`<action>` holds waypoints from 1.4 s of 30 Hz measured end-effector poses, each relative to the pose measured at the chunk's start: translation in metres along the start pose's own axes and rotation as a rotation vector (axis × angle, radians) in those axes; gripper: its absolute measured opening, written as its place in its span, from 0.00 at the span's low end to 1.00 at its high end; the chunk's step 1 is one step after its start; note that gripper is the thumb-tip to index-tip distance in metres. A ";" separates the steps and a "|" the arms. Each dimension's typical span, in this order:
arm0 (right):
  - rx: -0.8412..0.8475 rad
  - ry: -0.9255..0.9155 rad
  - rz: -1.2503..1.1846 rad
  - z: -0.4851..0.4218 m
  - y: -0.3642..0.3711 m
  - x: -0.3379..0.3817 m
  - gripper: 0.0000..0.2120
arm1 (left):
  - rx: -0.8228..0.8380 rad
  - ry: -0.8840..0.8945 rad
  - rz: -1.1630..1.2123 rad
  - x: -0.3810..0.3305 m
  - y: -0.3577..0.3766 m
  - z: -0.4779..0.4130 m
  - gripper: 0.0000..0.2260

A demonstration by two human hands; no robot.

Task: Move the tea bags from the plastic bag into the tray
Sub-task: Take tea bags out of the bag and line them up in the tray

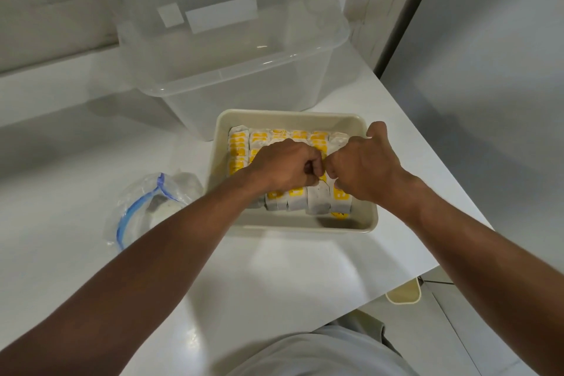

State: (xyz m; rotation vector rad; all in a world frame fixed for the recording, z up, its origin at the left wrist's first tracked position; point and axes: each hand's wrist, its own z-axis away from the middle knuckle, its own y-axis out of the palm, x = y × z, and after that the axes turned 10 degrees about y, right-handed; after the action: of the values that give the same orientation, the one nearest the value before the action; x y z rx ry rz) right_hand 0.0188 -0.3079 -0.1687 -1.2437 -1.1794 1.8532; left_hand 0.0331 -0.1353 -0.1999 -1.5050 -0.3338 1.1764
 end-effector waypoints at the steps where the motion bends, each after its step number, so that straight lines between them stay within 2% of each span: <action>1: 0.003 0.007 -0.020 0.001 -0.001 0.000 0.06 | -0.018 0.014 -0.036 0.001 -0.004 0.003 0.07; 4: 0.000 -0.026 -0.023 0.009 -0.010 0.003 0.04 | -0.022 0.071 -0.251 0.002 -0.016 0.015 0.14; 9: 0.110 -0.141 -0.134 0.019 -0.018 0.029 0.10 | 0.051 0.095 -0.505 -0.001 -0.008 0.031 0.28; 18: 0.095 -0.024 -0.100 0.008 -0.003 0.038 0.16 | 0.077 0.108 -0.557 0.001 -0.003 0.021 0.25; 22: 0.080 -0.055 -0.124 0.010 -0.009 0.033 0.13 | 0.097 0.133 -0.557 0.004 -0.004 0.023 0.24; 26: 0.075 -0.097 0.018 0.014 -0.017 0.023 0.05 | 0.038 0.135 -0.506 0.005 -0.001 0.029 0.26; 29: 0.134 -0.097 0.127 0.015 -0.016 0.020 0.07 | -0.002 0.140 -0.541 0.005 0.000 0.031 0.24; 34: 0.099 -0.067 0.124 0.013 -0.011 0.019 0.07 | 0.004 0.126 -0.504 0.004 -0.006 0.031 0.25; 37: 0.064 -0.105 0.027 0.013 -0.014 0.018 0.05 | -0.011 0.100 -0.422 0.010 -0.030 0.038 0.20; 40: 0.157 -0.153 -0.306 0.008 -0.015 0.023 0.09 | -0.026 0.090 -0.499 0.022 -0.061 0.050 0.13; 42: 0.192 -0.189 -0.473 0.005 -0.016 0.034 0.09 | -0.016 0.069 -0.563 0.028 -0.078 0.059 0.12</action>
State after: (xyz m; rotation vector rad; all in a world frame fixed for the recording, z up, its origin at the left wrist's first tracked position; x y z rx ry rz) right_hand 0.0016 -0.2737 -0.1663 -0.6257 -1.2320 1.6968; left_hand 0.0289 -0.0550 -0.1380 -1.3384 -0.6700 0.6735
